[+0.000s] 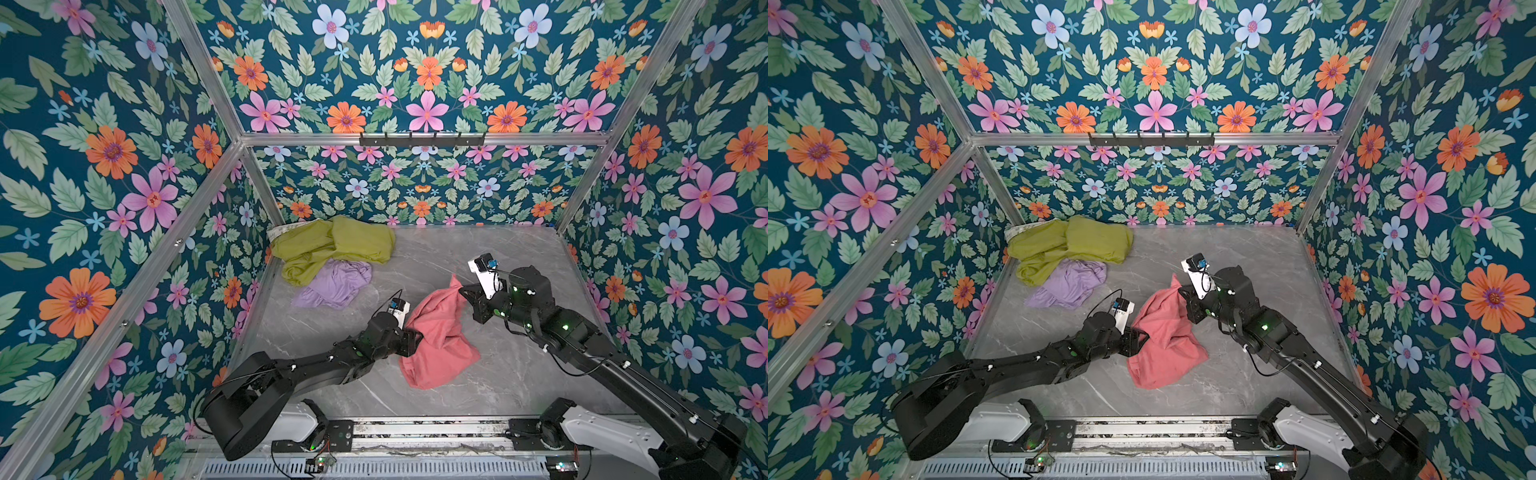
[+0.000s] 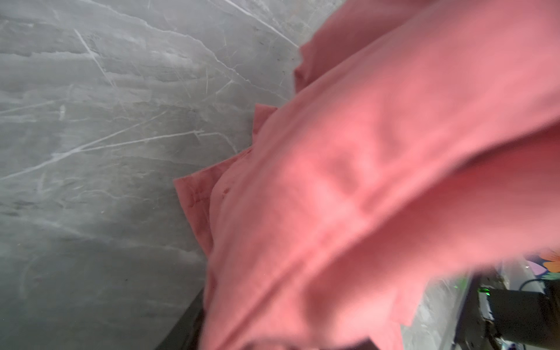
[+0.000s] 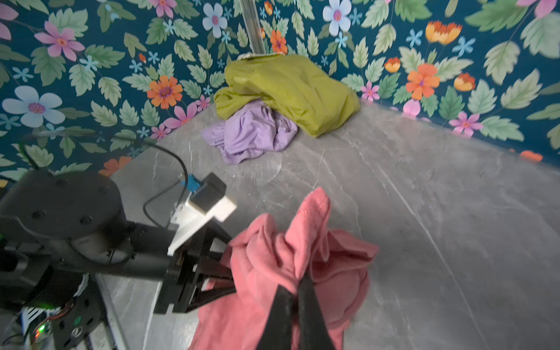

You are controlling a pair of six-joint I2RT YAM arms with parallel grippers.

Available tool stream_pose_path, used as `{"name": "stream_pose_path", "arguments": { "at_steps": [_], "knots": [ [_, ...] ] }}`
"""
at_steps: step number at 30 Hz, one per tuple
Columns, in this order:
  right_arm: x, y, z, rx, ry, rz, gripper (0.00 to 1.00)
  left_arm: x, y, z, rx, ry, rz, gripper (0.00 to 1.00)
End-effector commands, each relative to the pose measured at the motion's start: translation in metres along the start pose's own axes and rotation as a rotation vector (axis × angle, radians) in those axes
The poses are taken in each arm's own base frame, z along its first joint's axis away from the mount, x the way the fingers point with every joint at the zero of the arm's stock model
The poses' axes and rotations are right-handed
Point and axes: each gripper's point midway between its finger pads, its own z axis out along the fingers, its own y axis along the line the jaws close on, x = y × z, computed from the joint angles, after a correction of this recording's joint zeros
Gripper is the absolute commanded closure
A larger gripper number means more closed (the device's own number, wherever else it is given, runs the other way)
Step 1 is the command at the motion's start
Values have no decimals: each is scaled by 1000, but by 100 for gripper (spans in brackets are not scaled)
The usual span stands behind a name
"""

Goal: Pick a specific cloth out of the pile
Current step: 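Lower the pink cloth onto the open table with both grippers and release it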

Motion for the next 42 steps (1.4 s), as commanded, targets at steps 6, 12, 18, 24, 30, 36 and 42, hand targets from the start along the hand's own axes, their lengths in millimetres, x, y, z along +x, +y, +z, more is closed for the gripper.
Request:
{"name": "stream_pose_path", "arguments": {
  "at_steps": [6,12,18,24,30,36,42],
  "knots": [
    [55,26,-5,-58,115,69,100,-13,10,-28,-82,-56,-32,43],
    [90,35,-4,-90,202,118,100,-23,12,-43,-123,-80,-24,36],
    [126,58,-6,-142,306,128,100,-36,8,-45,-132,-99,-3,36],
    [176,74,3,-170,426,165,100,-45,-2,-42,-99,-111,3,36],
    [213,69,15,-158,478,209,100,-46,-3,-44,-91,-120,3,36],
    [238,71,29,-170,526,261,96,-47,-3,-45,-84,-131,0,36],
    [253,69,31,-158,558,282,82,-49,-5,-47,-78,-143,0,36]
  ]
}}
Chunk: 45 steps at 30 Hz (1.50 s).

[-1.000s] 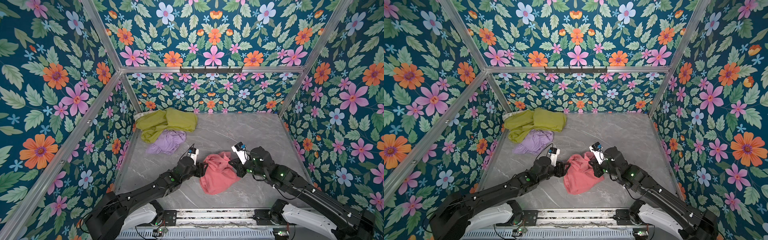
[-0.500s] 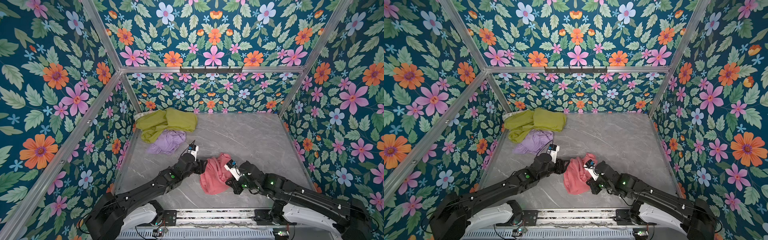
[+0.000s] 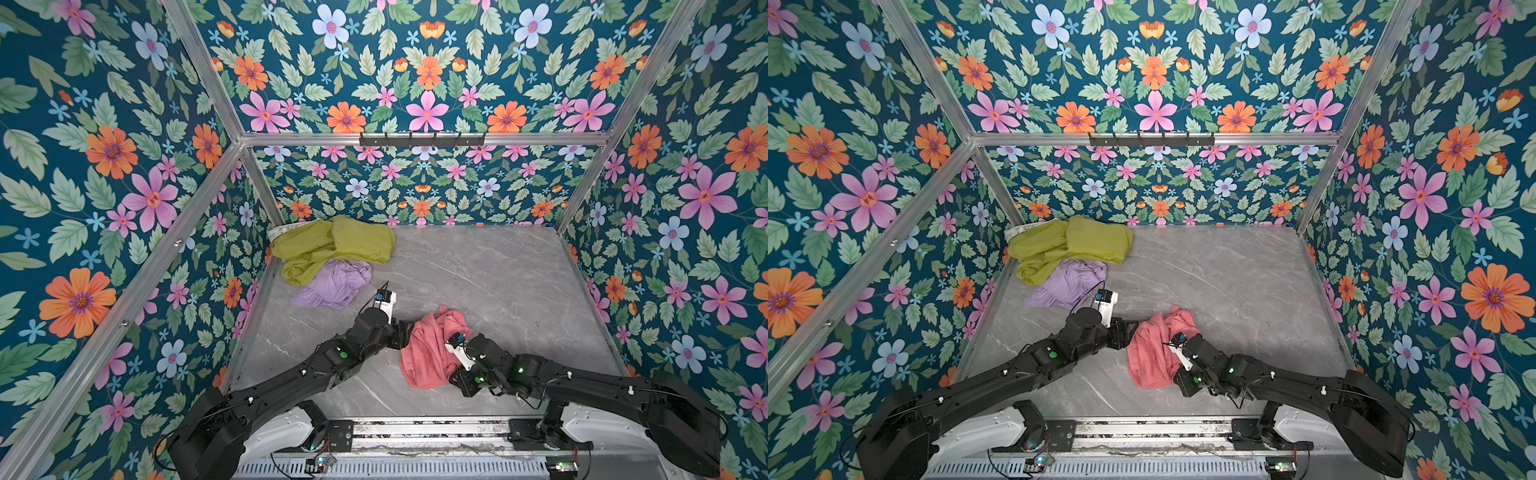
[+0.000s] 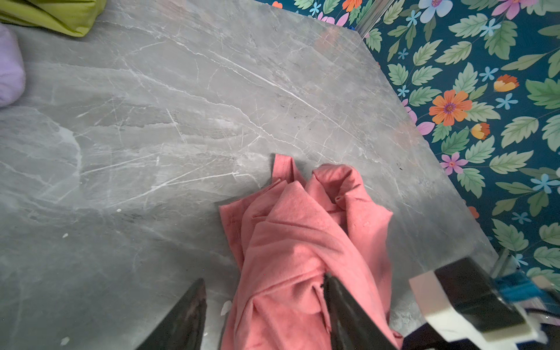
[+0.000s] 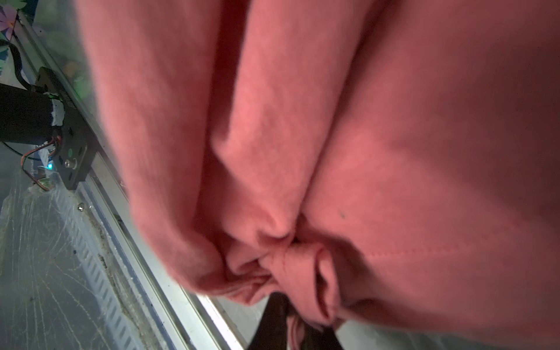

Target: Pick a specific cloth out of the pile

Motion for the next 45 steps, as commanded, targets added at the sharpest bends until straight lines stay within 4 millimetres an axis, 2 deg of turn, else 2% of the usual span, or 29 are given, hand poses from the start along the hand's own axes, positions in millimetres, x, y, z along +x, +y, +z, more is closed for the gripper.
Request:
{"name": "stream_pose_path", "arguments": {
  "at_steps": [1,6,14,18,22,23,25,27,29,31,33,35,37,39,43,45],
  "knots": [
    [-3,4,0,-21,-16,14,79,-8,-4,-1,18,-31,2,36],
    [-3,2,-19,7,-38,32,62,-10,-4,-3,13,-43,8,36],
    [-10,-12,-72,120,-138,75,35,-16,1,-9,-6,-86,28,36],
    [-20,-16,-100,170,-210,99,30,-22,3,-15,-18,-117,42,36],
    [-35,-22,-117,219,-278,91,30,-29,5,-20,-35,-147,50,36],
    [-39,-28,-120,242,-296,92,31,-31,12,-21,-77,-159,46,36],
    [-51,-39,-127,277,-344,99,31,-36,40,-27,-239,-189,17,30],
    [-66,-54,-136,315,-413,108,31,-42,78,-41,-480,-241,8,25],
    [-76,-75,-147,393,-482,131,25,-47,106,-54,-653,-305,48,35],
    [-87,-95,-161,486,-537,106,23,-54,122,-61,-759,-326,132,35],
    [-98,-113,-174,592,-576,23,20,-61,139,-62,-821,-304,202,35],
    [-111,-129,-190,677,-635,-17,19,-65,164,-67,-878,-295,192,37],
    [-120,-147,-205,693,-721,40,20,-72,181,-74,-907,-319,203,37],
    [-121,-176,-213,799,-833,81,18,-75,192,-80,-911,-361,236,38],
    [-118,-218,-216,1031,-925,63,14,-75,213,-93,-949,-479,259,35],
    [-123,-223,-221,1072,-999,25,14,-74,231,-88,-954,-443,262,35]
  ]
}}
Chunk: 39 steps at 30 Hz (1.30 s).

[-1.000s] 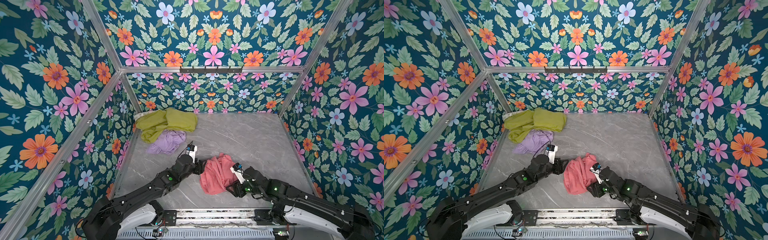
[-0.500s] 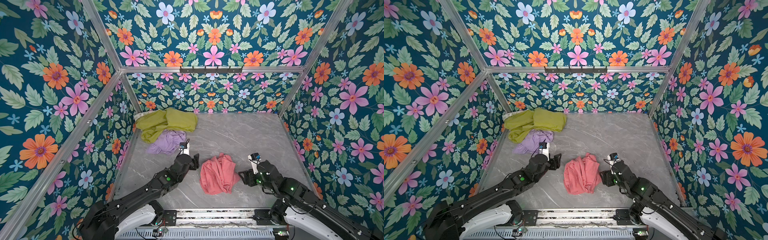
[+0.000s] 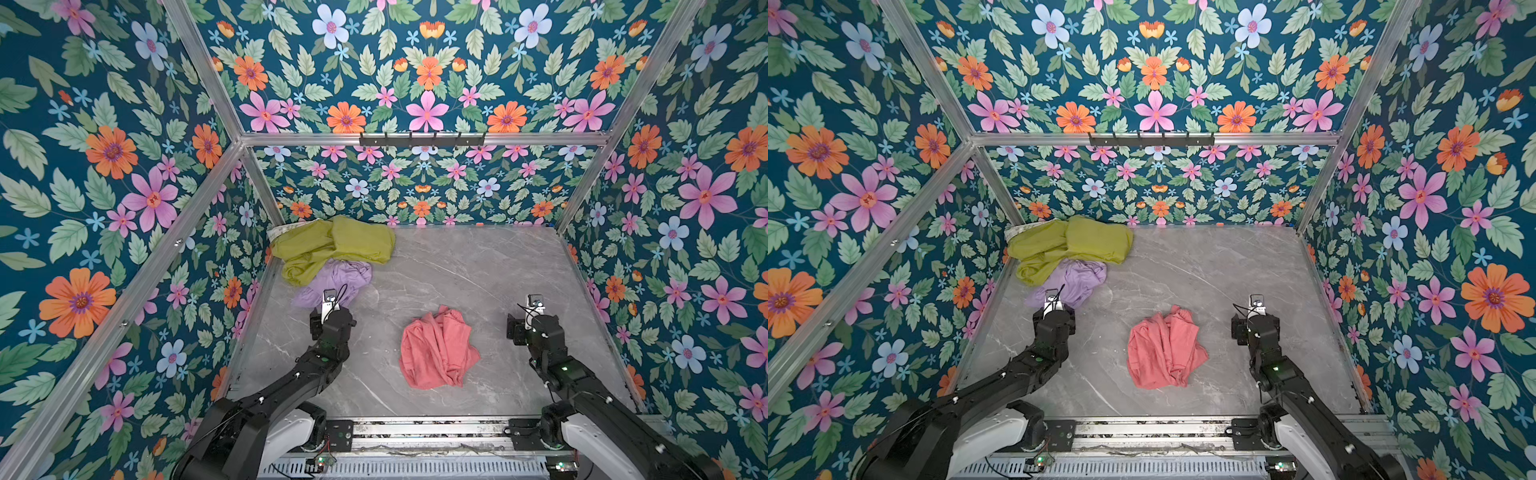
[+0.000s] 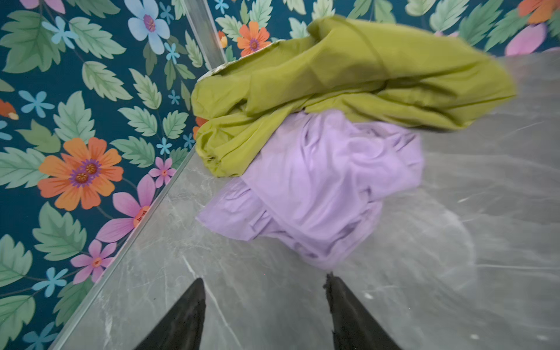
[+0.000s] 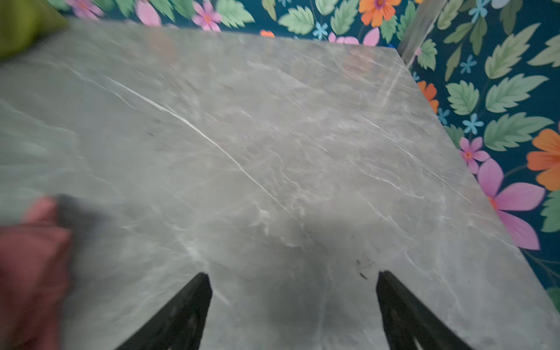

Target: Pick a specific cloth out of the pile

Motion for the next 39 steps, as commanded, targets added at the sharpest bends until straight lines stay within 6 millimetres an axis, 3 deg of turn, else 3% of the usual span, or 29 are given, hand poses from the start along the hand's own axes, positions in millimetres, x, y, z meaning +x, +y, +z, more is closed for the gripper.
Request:
{"name": "stream_pose_path", "arguments": {
  "at_steps": [1,5,15,21,24,25,27,28,29,30,34,36,39],
  "knots": [
    [-72,-26,-4,125,-360,57,13,-31,3,14,24,-120,-21,35],
    [-61,-37,20,114,-304,141,15,-17,14,37,38,-95,-46,36],
    [-42,-28,48,66,-275,146,14,-32,20,61,118,-175,-99,41],
    [-34,-30,63,62,-235,168,13,-34,33,56,149,-218,-239,41],
    [-32,-27,71,46,-179,160,13,-29,18,62,212,-224,-208,43],
    [-31,-29,74,31,-164,176,3,-26,20,64,192,-239,-225,43],
    [-31,-32,78,6,-147,201,1,-23,26,72,146,-255,-245,38],
    [-29,-31,79,-5,-124,207,1,-14,22,79,149,-177,-234,32],
    [-29,-32,80,-1,-129,207,1,-17,21,80,136,-174,-228,8],
    [-30,-33,80,-1,-134,208,1,-22,23,79,126,-216,-227,0],
    [-29,-32,79,-2,-126,208,1,-21,23,78,126,-215,-223,0],
    [-29,-32,80,-1,-128,207,1,-20,5,79,183,-187,-163,0],
    [-29,-32,80,-1,-125,207,1,-19,0,82,228,-172,-165,0]
  ]
}}
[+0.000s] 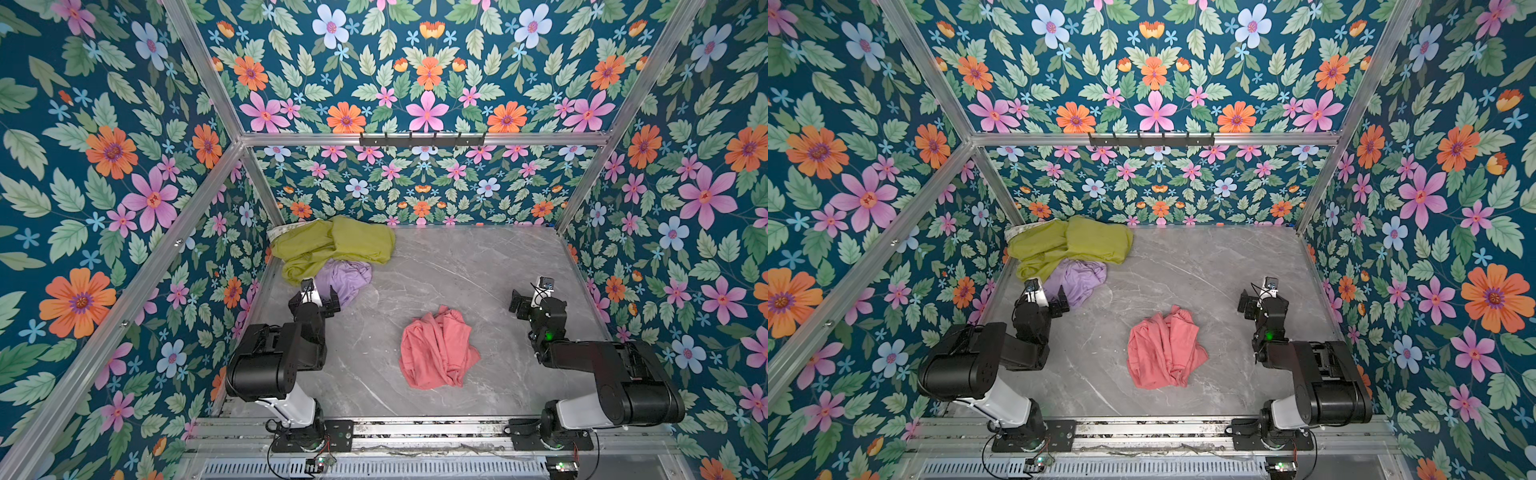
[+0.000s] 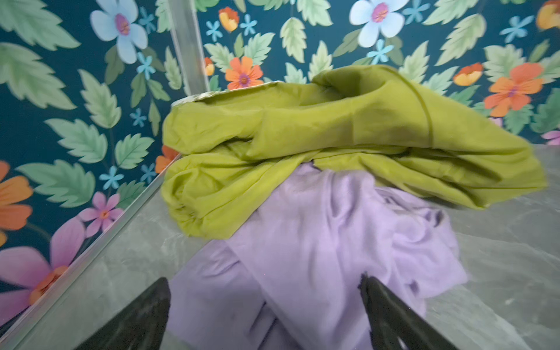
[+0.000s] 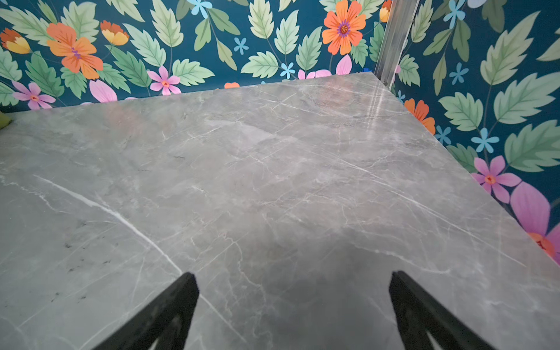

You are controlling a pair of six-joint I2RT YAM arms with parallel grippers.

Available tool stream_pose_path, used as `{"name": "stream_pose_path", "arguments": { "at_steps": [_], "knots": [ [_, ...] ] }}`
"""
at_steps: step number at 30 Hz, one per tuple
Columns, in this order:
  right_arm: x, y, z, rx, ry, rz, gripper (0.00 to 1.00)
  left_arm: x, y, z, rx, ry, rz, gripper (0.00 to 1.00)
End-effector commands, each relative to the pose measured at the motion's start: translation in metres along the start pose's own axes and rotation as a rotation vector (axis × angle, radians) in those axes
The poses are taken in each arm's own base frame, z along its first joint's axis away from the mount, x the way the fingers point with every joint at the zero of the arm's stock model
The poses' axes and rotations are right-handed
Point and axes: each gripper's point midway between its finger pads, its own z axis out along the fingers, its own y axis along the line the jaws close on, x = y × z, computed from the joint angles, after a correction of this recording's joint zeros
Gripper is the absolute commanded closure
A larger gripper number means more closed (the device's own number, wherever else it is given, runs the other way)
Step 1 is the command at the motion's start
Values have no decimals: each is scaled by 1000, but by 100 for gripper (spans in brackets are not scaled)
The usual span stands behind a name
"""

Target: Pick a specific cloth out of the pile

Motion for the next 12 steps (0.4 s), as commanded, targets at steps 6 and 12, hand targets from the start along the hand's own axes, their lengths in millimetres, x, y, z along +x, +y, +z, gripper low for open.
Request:
{"name": "stream_pose_path", "arguments": {
  "at_steps": [6,12],
  "knots": [
    [-3,2,0,-9,-6,12,1,0,-3,5,52,11,0,0],
    [-3,2,0,-9,-5,11,1,-2,-2,1,47,-7,4,0]
  ]
}}
